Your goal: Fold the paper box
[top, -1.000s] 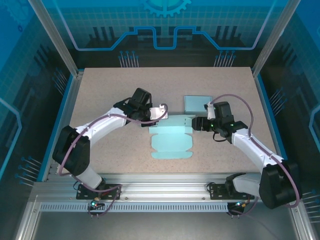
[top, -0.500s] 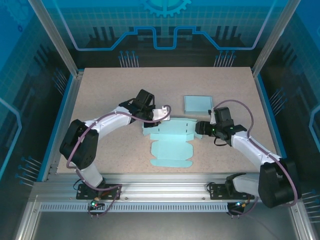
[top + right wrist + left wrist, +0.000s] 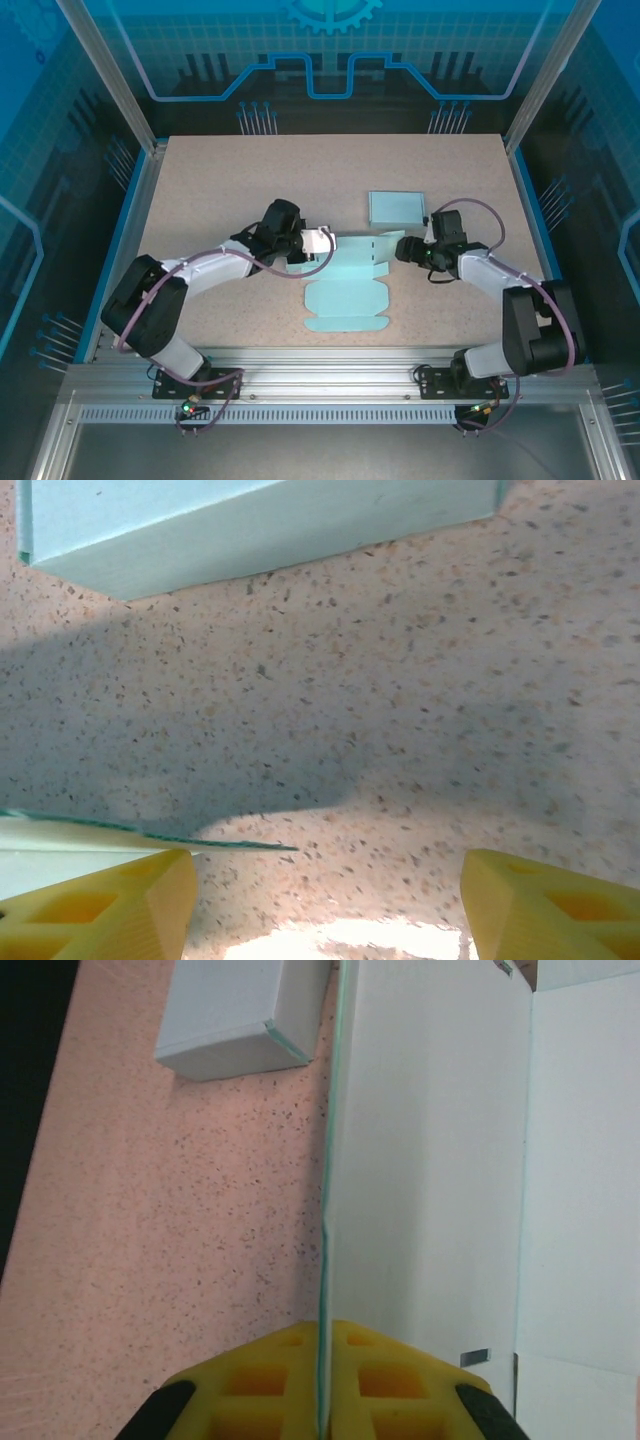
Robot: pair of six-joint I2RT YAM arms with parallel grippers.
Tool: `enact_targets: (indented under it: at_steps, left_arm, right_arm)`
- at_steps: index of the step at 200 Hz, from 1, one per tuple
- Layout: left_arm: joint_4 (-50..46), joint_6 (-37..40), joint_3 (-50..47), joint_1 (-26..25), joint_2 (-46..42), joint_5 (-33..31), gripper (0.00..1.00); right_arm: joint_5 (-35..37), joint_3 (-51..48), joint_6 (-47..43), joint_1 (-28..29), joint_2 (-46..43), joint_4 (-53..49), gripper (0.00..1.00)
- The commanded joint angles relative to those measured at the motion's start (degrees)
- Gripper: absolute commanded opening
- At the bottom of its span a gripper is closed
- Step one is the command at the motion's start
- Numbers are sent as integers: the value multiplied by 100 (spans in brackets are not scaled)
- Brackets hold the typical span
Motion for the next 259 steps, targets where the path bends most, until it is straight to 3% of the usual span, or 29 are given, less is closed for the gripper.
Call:
enact_targets:
  at_steps: [1, 27, 45, 87, 137, 214, 259]
  left_arm:
    - [902, 119, -281, -248, 22, -772, 10]
    - [1458, 593, -392, -501, 331, -1938, 9]
    - [1901, 742, -487, -572, 419, -2337, 9]
    - [2488, 1103, -571, -709, 415, -2840, 9]
    - [2732, 1235, -677, -803, 508, -2929, 9]
    - [2564, 999, -441, -764, 918, -2716, 10]
    - [2485, 854, -296, -716, 950, -2560, 10]
  right_arm:
    - [-472, 271, 144, -55, 104, 253, 70]
    - [-468, 409, 103, -54, -95, -20, 70]
    - [-343, 501, 50, -62, -367, -305, 70]
    - [92, 655, 135, -53, -1142, -1040, 69]
    - [-20, 1040, 283, 331, -1881, -1520, 65]
    - [-124, 2396, -69, 943, -350, -1733, 67]
    - [-110, 3099, -271, 1044, 641, -1860, 59]
